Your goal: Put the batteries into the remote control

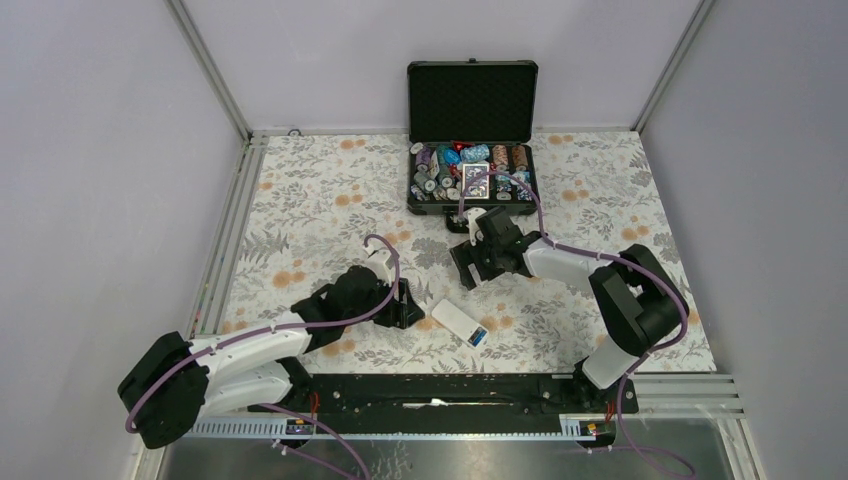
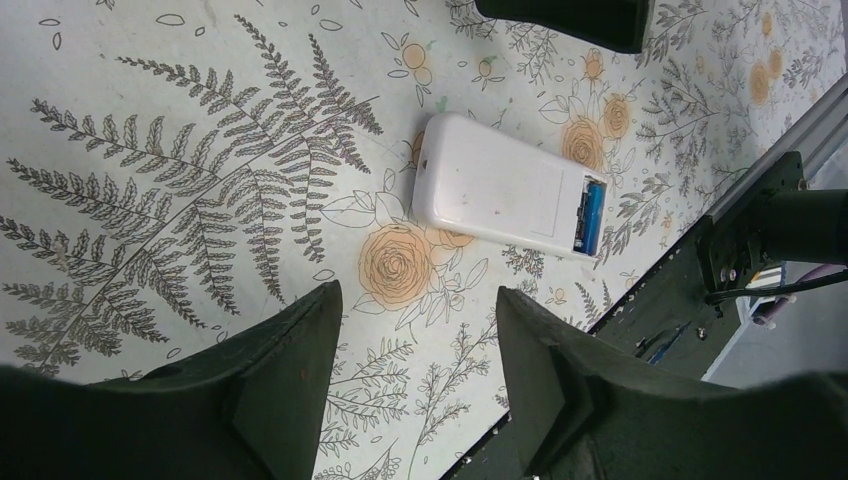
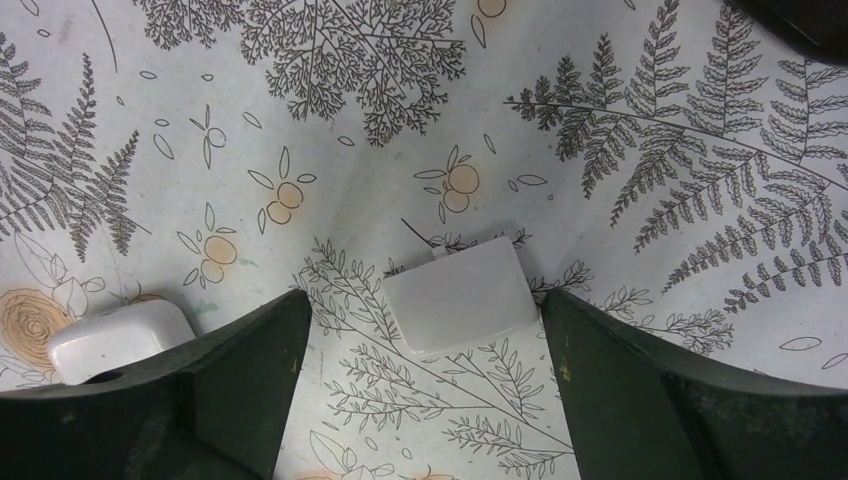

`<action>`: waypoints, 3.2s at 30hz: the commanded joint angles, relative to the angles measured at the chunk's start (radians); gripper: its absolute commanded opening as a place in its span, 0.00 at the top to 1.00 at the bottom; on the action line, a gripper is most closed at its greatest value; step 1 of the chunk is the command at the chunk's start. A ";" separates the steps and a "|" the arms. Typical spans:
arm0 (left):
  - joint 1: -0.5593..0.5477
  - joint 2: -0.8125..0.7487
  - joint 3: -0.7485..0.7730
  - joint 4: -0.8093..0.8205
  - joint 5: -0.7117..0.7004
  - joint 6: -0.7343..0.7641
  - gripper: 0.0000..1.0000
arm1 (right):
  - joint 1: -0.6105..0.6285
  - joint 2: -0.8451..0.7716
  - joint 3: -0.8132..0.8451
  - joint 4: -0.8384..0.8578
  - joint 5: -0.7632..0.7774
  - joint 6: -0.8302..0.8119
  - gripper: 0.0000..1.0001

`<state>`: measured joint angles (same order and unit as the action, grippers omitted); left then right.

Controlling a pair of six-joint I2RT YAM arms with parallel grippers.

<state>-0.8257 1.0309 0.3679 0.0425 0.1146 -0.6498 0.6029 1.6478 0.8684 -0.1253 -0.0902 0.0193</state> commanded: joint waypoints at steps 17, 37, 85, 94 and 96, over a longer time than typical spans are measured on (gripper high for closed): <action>0.025 -0.012 -0.035 0.082 0.031 0.022 0.39 | 0.020 0.001 0.038 -0.138 0.014 0.006 0.19; 0.030 0.015 -0.032 0.091 0.044 0.021 0.39 | 0.063 0.064 0.117 -0.137 0.105 -0.090 0.14; 0.034 0.037 -0.029 0.092 0.048 0.019 0.39 | 0.118 0.120 0.131 -0.261 0.085 0.008 0.33; 0.034 0.035 -0.029 0.089 0.048 0.019 0.39 | 0.123 0.145 0.150 -0.271 0.114 0.024 0.40; 0.034 0.034 -0.029 0.088 0.046 0.019 0.39 | 0.124 0.149 0.152 -0.275 0.124 0.023 0.42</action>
<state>-0.7982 1.0637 0.3355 0.0811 0.1505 -0.6434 0.7120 1.7477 1.0187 -0.3439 0.0273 0.0166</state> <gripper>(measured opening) 0.614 0.601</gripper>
